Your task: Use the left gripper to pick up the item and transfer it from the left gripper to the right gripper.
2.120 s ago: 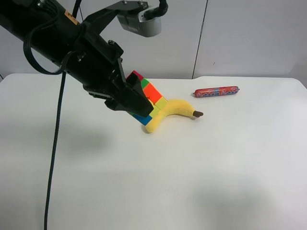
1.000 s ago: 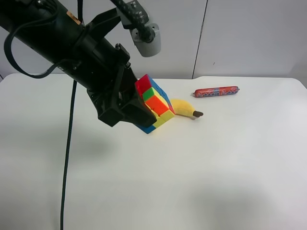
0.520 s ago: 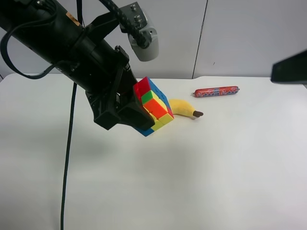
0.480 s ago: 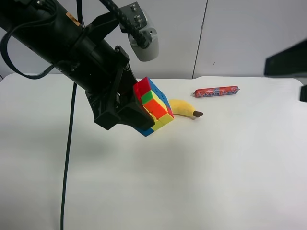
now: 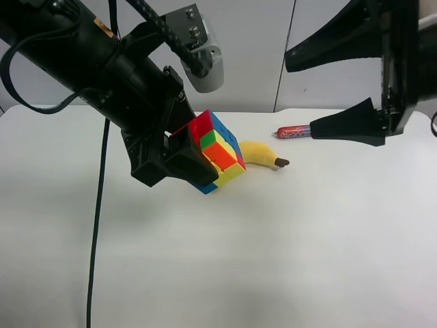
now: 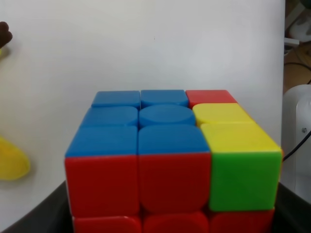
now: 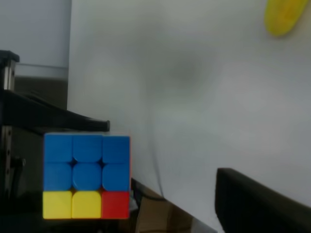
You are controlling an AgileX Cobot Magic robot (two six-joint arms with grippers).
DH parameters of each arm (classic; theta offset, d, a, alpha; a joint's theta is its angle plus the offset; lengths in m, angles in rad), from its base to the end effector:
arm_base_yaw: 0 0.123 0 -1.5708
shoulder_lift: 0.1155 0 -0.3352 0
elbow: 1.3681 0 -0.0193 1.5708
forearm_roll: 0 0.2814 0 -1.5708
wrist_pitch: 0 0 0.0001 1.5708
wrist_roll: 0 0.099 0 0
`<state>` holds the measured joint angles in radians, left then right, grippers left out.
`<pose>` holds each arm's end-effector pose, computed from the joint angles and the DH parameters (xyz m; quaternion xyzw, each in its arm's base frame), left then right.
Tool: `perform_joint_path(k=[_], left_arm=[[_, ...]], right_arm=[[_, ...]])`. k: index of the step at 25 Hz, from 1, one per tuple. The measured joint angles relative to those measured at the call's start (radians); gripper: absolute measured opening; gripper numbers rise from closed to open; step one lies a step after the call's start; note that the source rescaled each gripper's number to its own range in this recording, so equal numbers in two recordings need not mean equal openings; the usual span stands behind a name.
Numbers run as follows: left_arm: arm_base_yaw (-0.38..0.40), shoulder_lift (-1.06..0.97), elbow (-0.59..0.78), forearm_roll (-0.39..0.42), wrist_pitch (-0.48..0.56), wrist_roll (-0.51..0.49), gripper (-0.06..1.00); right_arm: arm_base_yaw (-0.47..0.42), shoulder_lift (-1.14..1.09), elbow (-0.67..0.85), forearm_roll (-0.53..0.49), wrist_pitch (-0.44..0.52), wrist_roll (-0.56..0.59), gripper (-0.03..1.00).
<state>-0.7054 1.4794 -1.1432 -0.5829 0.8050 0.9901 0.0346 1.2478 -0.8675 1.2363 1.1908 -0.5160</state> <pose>0.2313 -0.2486 0.3328 0.6019 0.7174 -0.2139 0.2779 0.2291 0.0949 0.3487 -0.0372 0.8355 0.5228 0.1648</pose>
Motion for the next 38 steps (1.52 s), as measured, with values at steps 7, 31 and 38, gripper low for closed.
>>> perform_joint_path(k=[7, 31, 38], left_arm=[[0.0, 0.0, 0.0, 0.004, -0.003, 0.004, 0.0], [0.0, 0.0, 0.0, 0.004, -0.007, 0.004, 0.0], [0.0, 0.0, 0.0, 0.004, -0.008, 0.004, 0.0]], right_arm=[[0.178, 0.101, -0.085, 0.003, 0.01, 0.021, 1.0], [0.287, 0.23, -0.092, -0.011, -0.101, -0.023, 1.0], [0.384, 0.283, -0.093, 0.015, -0.183, -0.047, 0.96]])
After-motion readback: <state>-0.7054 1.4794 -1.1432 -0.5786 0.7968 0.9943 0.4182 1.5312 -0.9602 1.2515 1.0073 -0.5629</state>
